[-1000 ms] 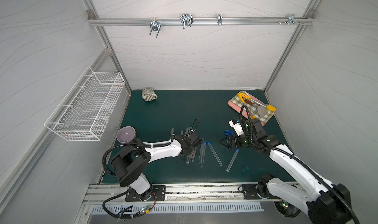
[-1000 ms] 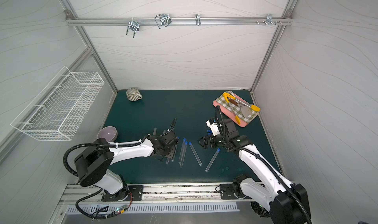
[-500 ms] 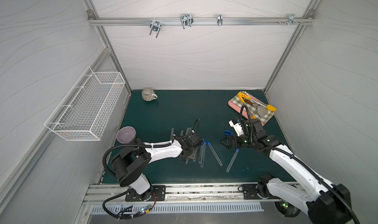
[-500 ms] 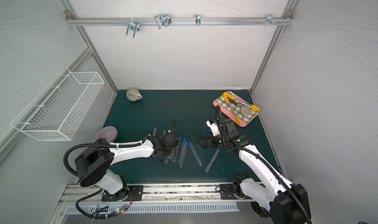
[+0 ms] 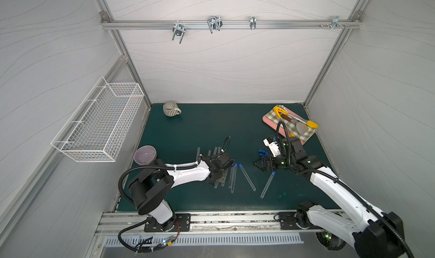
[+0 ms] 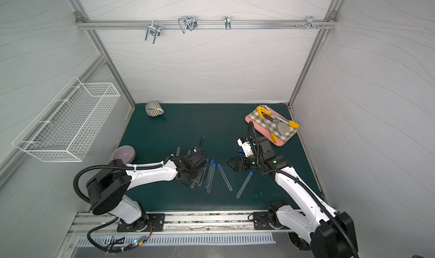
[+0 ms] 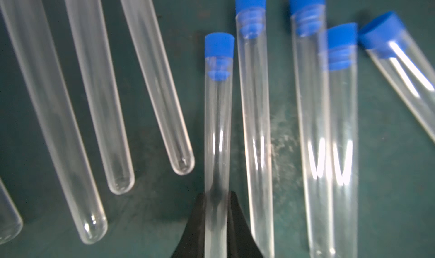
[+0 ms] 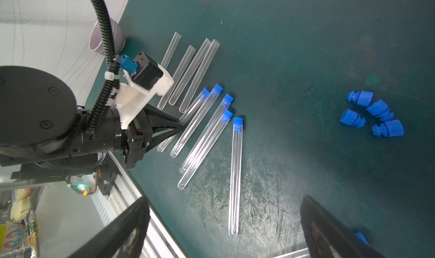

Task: Remove stoppers from test tubes
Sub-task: Pick up the test tube at the center of the board.

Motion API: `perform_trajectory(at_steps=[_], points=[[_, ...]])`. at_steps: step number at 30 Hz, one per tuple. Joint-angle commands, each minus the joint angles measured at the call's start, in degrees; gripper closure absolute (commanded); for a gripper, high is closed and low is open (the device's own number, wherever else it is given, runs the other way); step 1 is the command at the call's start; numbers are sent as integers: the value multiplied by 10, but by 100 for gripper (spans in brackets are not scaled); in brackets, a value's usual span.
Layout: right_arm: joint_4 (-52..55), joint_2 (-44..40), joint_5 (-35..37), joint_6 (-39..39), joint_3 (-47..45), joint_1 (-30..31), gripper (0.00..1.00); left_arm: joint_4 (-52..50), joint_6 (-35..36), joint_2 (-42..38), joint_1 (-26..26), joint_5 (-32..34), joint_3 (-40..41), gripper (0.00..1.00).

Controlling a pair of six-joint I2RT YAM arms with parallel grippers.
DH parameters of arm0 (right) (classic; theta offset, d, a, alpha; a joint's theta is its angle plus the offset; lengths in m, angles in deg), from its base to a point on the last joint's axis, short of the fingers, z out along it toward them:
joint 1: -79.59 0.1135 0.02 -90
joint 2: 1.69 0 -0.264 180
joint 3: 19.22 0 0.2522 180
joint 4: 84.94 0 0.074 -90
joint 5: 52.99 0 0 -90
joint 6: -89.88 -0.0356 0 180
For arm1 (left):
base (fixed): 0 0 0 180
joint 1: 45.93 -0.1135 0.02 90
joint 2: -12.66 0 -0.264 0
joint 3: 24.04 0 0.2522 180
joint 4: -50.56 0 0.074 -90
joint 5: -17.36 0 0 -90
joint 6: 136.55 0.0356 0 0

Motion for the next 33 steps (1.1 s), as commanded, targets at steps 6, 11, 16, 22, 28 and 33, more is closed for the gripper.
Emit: perform_trajectory(at_steps=[6,11,16,22,28,33], points=[[-11,7,-101,-14,16,-13,1,-10,92,-146,3,-23,-5,92],[-52,26,-201,-40,14,-26,3,-8,145,-210,7,-30,11,92],[-101,42,-285,-69,11,-24,6,18,169,-232,49,-37,18,92],[-119,63,-311,-73,17,-3,12,23,206,-229,106,-14,11,92],[-141,96,-315,-83,16,14,24,41,223,-238,123,-14,17,93],[-155,106,-321,-90,19,20,32,51,231,-247,132,-10,23,93]])
